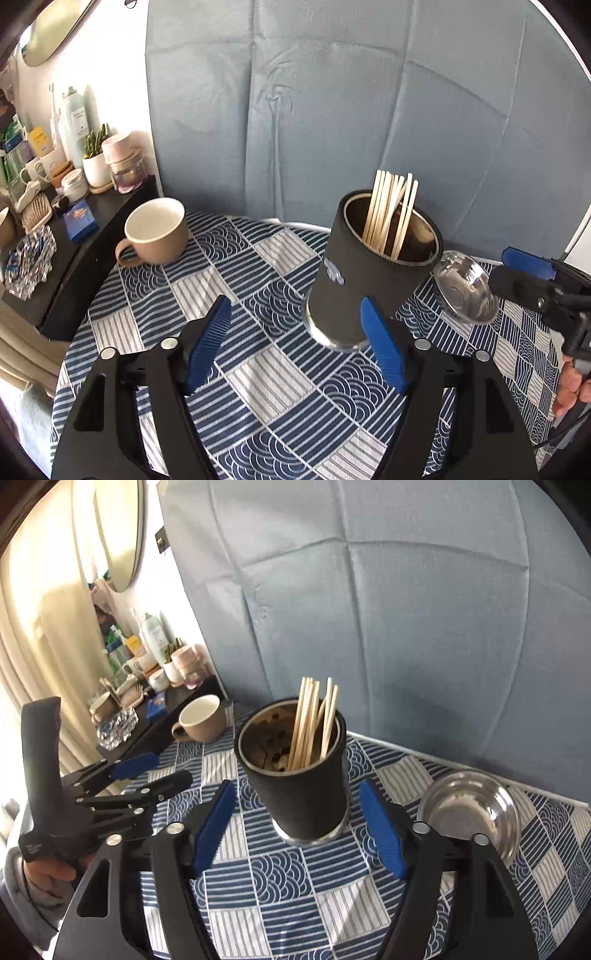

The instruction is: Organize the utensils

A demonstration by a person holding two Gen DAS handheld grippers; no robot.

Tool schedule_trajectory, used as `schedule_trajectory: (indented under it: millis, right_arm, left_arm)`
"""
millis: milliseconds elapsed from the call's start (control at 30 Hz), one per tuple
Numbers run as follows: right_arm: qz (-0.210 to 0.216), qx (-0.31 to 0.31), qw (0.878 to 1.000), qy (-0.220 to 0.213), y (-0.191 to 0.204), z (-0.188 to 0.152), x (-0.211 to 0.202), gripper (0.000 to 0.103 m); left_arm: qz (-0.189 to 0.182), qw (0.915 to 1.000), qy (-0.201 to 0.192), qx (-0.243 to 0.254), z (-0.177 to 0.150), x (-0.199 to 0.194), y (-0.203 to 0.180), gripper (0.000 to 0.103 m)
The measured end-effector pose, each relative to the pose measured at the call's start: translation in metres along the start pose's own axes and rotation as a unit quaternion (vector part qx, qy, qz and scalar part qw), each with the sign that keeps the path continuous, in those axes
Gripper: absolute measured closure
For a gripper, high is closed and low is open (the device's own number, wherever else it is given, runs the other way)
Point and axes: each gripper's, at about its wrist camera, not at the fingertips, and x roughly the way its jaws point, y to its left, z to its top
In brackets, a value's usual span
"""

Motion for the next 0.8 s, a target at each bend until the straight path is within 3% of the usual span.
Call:
schedule_trajectory:
  millis: [100, 367, 600, 800]
  right_arm:
    - [-0.012, 0.0, 1.0, 0.009, 0.001, -0.017, -0.004, 0.018]
    - [0.002, 0.018, 0.999, 0.028, -0.003, -0.051, -0.01, 0.015]
    - [0.028, 0.046, 0.997, 0.052, -0.005, -0.07, -0.022, 0.012]
    - [0.032, 0.076, 0.995, 0.063, -0.002, -0.084, -0.04, 0.011]
  left_arm:
    - [0.008, 0.9999, 0.003, -0.012, -0.008, -0.006, -0.001, 0.021]
    - [0.027, 0.9988, 0.033, -0.024, -0.035, -0.017, -0.006, 0.008]
    - [0.02, 0.9981, 0.049, -0.033, -0.062, -0.036, -0.016, 0.006]
    - [-0.009, 0.9978, 0.061, -0.025, -0.076, -0.056, -0.032, 0.006]
